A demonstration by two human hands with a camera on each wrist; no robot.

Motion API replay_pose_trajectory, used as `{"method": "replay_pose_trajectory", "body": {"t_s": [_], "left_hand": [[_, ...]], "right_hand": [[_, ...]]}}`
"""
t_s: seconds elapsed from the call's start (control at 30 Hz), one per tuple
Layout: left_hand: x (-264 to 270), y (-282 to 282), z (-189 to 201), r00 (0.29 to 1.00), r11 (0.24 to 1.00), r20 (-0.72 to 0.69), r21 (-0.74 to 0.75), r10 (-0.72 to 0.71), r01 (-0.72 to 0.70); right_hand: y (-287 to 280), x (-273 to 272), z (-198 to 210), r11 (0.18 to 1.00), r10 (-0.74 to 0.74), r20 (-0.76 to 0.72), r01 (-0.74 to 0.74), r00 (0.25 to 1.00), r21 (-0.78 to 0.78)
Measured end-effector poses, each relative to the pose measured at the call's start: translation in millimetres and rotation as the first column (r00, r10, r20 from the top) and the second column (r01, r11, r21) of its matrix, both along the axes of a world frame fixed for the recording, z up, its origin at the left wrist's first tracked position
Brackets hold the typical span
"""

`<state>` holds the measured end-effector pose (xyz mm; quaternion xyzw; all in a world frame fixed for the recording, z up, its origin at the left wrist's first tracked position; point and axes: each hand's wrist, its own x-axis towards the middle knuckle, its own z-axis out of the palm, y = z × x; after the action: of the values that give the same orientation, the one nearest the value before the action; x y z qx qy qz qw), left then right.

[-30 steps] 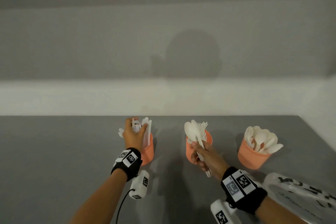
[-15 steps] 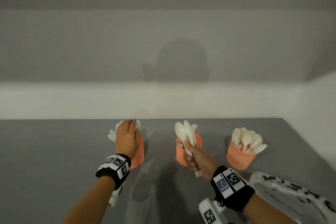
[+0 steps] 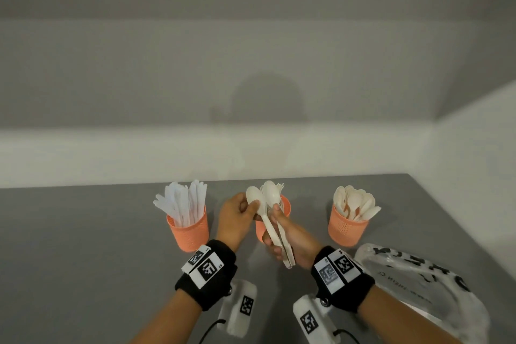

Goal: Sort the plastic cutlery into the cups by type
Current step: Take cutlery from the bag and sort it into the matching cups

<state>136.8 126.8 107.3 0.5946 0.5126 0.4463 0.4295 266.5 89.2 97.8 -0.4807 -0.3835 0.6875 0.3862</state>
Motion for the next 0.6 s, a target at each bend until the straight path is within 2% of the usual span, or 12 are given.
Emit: {"method": "replay_pose_trajectory", "body": {"t_s": [0.17,0.23,0.4,0.5,0.6], "left_hand": [[7.2,-12.8,2.5,0.993,1.000,0.119,-0.015,-0.006,0.008],[10.6,-13.7,1.8,0.992,0.999,0.126,-0.039,-0.026,0.031],[17.7,-18.9,5.1,0.970,0.968,0.109,-0.106,-0.215,0.226],[25.6,-24.0,9.7,0.950,0.947,0.162,-0.136,-0.268,0.291],[36.0,-29.9,14.4,0.929,0.929,0.224,-0.159,-0.295,0.333]], "right_hand": [[-16.9,14.1,-2.0,0.999,0.022,0.071,-0.025,0.997,0.041],[-21.1,17.1,-2.4,0.997,0.061,0.098,-0.065,0.993,0.035],[-36.0,35.0,12.1,0.972,0.236,0.142,-0.234,0.961,-0.032],[-40.8,47.1,15.1,0.968,0.252,0.142,-0.247,0.957,-0.055],[-43.4,62.7,17.7,0.941,0.336,0.229,-0.337,0.913,-0.037]]}}
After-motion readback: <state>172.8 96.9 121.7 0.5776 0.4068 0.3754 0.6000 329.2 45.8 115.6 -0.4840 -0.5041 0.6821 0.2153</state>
